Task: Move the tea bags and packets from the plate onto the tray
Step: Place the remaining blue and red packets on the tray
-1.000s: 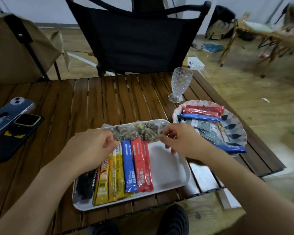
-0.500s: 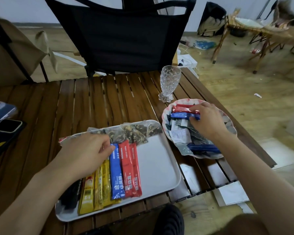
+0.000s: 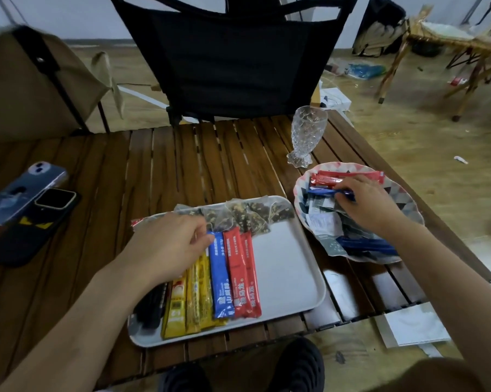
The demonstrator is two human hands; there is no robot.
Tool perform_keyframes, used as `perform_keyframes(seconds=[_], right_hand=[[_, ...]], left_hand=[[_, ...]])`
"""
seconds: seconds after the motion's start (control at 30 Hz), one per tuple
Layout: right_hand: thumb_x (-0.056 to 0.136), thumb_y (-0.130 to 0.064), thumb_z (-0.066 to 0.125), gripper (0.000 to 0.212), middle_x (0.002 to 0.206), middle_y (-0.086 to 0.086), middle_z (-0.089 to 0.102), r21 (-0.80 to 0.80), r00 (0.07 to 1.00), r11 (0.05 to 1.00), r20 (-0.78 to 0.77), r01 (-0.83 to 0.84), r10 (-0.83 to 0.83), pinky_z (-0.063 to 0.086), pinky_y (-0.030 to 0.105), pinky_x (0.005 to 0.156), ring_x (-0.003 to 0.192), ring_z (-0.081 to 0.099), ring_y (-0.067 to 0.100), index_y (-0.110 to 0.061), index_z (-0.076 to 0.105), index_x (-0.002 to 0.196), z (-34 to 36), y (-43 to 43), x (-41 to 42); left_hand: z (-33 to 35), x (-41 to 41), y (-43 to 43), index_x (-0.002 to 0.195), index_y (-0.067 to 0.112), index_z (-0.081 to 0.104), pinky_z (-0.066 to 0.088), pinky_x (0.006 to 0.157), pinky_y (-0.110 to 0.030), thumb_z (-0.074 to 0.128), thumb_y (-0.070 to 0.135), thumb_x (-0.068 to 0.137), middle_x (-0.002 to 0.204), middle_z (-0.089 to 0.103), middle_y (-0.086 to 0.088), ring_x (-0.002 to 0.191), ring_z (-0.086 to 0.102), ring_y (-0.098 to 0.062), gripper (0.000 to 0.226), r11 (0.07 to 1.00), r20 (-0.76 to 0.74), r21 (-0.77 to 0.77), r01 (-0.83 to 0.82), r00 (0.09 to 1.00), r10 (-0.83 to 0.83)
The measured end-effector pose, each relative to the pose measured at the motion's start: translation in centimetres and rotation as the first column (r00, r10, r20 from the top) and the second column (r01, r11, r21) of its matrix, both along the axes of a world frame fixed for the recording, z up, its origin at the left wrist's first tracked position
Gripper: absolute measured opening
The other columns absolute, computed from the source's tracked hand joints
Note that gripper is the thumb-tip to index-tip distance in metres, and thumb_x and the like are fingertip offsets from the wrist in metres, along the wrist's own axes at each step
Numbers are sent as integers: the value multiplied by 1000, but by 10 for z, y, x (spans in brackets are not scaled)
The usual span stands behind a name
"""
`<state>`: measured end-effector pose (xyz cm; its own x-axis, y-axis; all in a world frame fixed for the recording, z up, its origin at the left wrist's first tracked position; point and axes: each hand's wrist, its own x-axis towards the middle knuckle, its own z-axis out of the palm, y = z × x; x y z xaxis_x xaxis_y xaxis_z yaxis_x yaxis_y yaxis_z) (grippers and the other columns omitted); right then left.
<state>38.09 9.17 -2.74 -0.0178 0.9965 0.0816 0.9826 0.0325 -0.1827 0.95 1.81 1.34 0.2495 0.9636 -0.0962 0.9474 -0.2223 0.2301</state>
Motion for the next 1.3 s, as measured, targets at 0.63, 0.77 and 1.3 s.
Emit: perform_keyframes(seconds=[0.63, 0.77, 1.3], right_hand=[[81, -44, 70, 21, 86, -8, 75, -284, 669, 923, -742, -259, -41, 52, 24, 65, 79, 72, 8, -25, 74, 89, 55, -71, -128], [81, -39, 73, 22, 87, -9, 76, -335, 625, 892, -777, -305, -78, 54, 18, 59, 80, 71, 3, -18, 76, 90, 43, -78, -156], [87, -46, 69, 33, 73, -3, 68, -243, 856, 953, -516, -182, 31, 54, 25, 50, 59, 66, 5, -17, 56, 82, 10, -90, -193]], left_hand=[[4, -25, 4, 83, 31, 58, 54, 64, -28, 51, 53, 98, 77, 62, 12, 72, 60, -3, 29, 999, 59, 25, -48, 997, 46], [5, -29, 4, 83, 31, 58, 50, 62, -26, 50, 53, 98, 78, 62, 12, 73, 60, -3, 28, 998, 65, 16, -53, 997, 52], [8, -33, 2, 83, 31, 58, 46, 59, -25, 51, 51, 99, 77, 62, 11, 71, 59, -4, 26, 998, 87, 8, -61, 994, 61]])
